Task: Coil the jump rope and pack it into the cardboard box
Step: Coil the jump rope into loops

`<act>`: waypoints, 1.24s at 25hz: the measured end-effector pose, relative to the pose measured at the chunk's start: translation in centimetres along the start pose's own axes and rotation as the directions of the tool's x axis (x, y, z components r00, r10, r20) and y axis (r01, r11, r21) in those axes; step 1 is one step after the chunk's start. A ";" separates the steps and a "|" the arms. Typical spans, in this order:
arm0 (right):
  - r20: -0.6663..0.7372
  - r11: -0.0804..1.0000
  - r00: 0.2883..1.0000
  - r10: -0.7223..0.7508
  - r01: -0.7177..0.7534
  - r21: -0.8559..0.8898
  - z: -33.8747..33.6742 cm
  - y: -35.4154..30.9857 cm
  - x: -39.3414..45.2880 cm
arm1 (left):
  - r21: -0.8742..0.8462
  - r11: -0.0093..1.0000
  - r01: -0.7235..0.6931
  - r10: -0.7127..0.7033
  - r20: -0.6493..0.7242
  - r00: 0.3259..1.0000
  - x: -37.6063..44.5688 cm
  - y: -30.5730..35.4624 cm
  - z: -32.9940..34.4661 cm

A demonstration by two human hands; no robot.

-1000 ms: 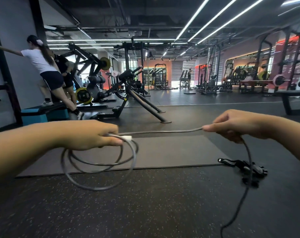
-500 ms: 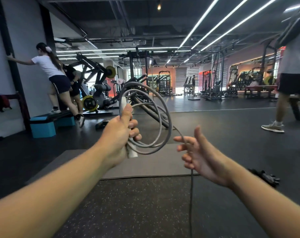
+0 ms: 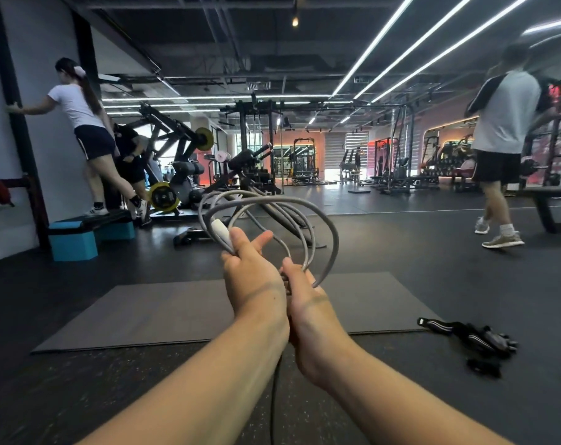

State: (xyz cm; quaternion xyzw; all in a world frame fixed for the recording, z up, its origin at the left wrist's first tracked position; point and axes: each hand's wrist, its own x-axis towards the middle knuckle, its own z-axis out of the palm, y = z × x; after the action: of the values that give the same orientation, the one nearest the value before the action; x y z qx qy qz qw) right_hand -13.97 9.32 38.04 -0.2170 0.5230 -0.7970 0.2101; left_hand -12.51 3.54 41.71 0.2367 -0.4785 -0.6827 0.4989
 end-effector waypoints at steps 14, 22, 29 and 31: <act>0.197 0.278 0.946 -0.256 0.267 -0.923 -4.1 -6.6 3.5 | 0.360 0.921 -0.147 0.083 0.189 0.978 3.8 3.2 -6.2; 0.331 -0.038 0.939 -0.098 0.329 -0.944 -3.0 -8.1 4.0 | 0.509 -0.095 -0.855 0.709 0.638 0.301 -3.3 9.1 -5.3; 0.554 -0.139 0.832 0.034 0.552 -0.822 -3.5 -9.7 2.7 | 0.455 0.149 -0.878 -0.254 0.876 0.411 3.3 6.5 -1.5; 0.617 -0.114 0.786 0.028 0.616 -0.779 -4.0 -10.0 2.3 | 0.481 0.432 -0.763 -0.303 0.874 0.380 4.3 6.1 -1.6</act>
State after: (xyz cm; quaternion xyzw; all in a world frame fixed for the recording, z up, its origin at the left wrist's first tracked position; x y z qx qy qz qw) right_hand -19.22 14.69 46.16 -0.5886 0.7930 -0.1281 -0.0908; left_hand -10.13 -1.34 47.10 -0.0369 -0.9651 -0.2480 0.0761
